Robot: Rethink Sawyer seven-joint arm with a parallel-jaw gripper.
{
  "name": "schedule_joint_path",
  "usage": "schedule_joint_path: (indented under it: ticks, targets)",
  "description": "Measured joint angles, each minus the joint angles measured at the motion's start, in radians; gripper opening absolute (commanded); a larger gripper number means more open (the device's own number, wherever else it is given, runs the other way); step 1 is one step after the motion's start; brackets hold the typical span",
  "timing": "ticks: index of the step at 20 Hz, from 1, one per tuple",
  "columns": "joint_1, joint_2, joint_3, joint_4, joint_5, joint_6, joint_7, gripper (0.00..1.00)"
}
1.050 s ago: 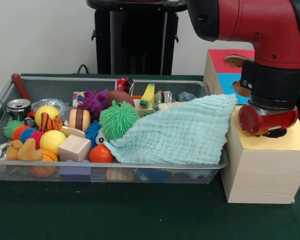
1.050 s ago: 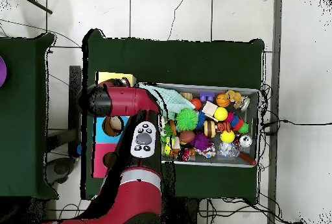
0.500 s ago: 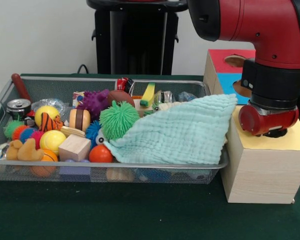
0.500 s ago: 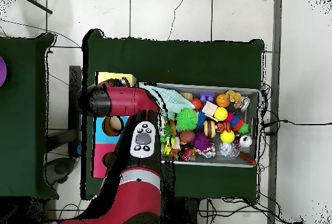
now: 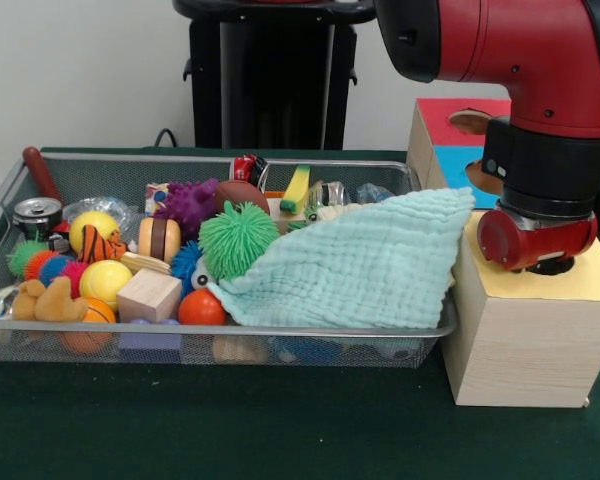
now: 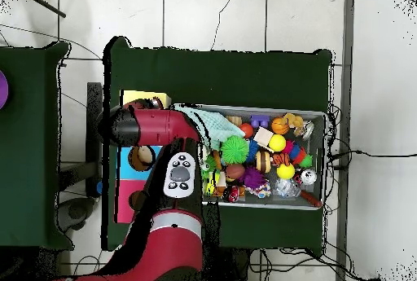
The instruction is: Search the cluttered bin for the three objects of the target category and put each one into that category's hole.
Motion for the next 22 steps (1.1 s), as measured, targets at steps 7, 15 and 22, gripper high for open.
schedule_joint_path:
  ticks: [7,15,22]
  targets:
    - [0.000,0.000,0.000,0.000,0.000,0.000,0.000,1.00]
    - [0.000,-0.002,0.000,0.002,0.000,0.001,0.000,1.00]
    - [0.001,-0.009,0.000,0.005,-0.001,0.023,0.000,1.00]
